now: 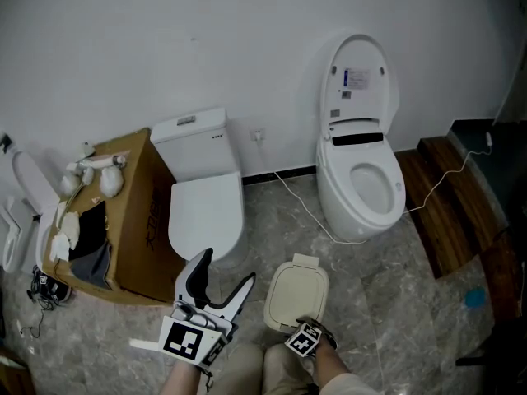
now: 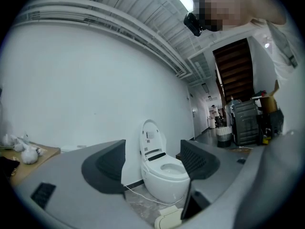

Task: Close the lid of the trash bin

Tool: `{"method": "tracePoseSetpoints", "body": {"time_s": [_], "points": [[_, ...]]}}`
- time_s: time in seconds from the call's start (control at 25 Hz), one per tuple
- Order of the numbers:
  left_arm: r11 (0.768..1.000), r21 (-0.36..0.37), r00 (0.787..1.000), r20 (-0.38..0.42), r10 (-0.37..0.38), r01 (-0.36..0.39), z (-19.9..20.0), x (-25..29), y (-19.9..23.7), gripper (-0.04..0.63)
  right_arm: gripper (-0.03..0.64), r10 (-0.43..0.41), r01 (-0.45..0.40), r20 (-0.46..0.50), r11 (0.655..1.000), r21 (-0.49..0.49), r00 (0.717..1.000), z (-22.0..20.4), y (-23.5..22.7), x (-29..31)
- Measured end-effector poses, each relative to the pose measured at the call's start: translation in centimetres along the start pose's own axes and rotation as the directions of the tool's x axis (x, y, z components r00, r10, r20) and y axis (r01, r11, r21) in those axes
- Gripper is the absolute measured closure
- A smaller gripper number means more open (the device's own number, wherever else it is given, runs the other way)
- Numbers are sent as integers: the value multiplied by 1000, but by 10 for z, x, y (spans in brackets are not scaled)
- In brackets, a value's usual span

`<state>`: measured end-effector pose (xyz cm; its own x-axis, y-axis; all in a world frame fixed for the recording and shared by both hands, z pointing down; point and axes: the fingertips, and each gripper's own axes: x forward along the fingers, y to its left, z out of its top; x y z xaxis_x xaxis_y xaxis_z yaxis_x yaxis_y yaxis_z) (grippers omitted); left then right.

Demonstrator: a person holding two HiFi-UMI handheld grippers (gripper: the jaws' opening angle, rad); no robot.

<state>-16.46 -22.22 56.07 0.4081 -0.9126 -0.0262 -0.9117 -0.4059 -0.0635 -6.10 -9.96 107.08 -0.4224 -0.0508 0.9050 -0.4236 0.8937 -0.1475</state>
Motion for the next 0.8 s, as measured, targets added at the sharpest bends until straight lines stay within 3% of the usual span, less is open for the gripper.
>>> {"method": "tracePoseSetpoints", "body": {"time_s": [0.36,0.48,0.6,0.68,0.8], "points": [[1000,6,1000,10,-8,8,13,10,2,253,275,41,-40,2,991,126,999,4,0,-2],[1000,-16,1000,-4,-22,22,25,14,-2,253,256,-49,19,132,976,217,990,47,-18,-40],[998,-37,999,-13,-44,43,55,20,-6,253,259,-194,86,323,944,320,926,110,-49,-116],[997,-59,999,-10,-46,45,86,23,-4,253,264,-295,126,428,916,381,854,153,-68,-188],[996,-76,999,2,-40,40,140,27,2,253,267,-425,200,542,883,424,725,211,-86,-311]]}}
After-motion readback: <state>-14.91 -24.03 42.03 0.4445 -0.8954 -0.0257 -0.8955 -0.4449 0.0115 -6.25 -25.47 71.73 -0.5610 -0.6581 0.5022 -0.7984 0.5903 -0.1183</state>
